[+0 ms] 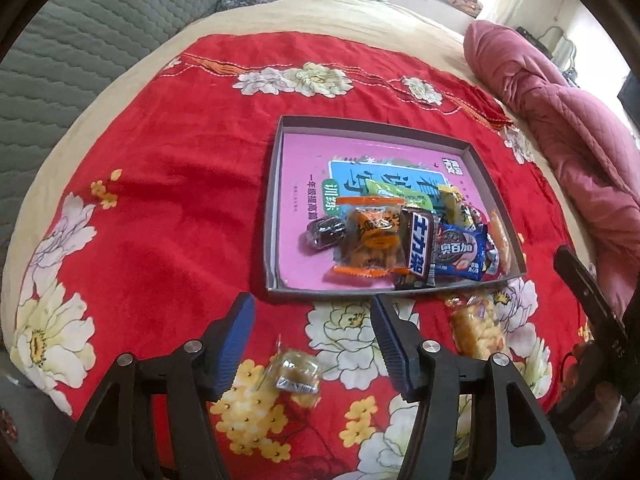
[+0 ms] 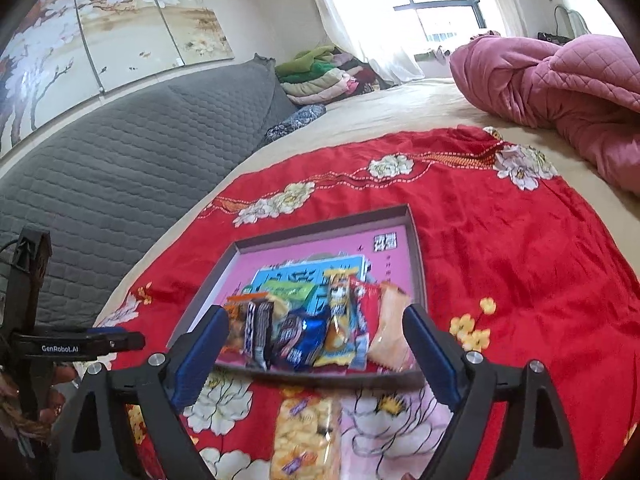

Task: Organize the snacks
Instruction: 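Withdraw both open grippers from the tray toward the remaining snacks, then grasp the yellow cracker bag with the right gripper while the left grasps the clear-wrapped cake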

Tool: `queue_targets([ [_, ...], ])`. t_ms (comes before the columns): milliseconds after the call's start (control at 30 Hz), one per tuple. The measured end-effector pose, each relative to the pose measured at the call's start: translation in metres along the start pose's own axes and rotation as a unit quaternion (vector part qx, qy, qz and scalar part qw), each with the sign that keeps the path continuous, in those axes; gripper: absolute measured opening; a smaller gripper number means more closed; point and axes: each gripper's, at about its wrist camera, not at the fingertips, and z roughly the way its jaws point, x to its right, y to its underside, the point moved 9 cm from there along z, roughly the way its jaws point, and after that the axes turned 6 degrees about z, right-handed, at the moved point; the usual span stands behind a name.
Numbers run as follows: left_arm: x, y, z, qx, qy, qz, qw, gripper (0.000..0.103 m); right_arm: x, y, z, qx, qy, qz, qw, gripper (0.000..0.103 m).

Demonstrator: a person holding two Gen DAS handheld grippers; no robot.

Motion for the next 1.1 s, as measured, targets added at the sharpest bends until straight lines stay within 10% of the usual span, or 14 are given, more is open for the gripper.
queue_targets([
  [1100, -0.01, 0.055, 0.033, -0.053, 0.017, 0.001, 0.9984, 0.062, 0.006, 0.079, 0.015, -0.117, 0.07, 0.002, 0.991, 0.091],
])
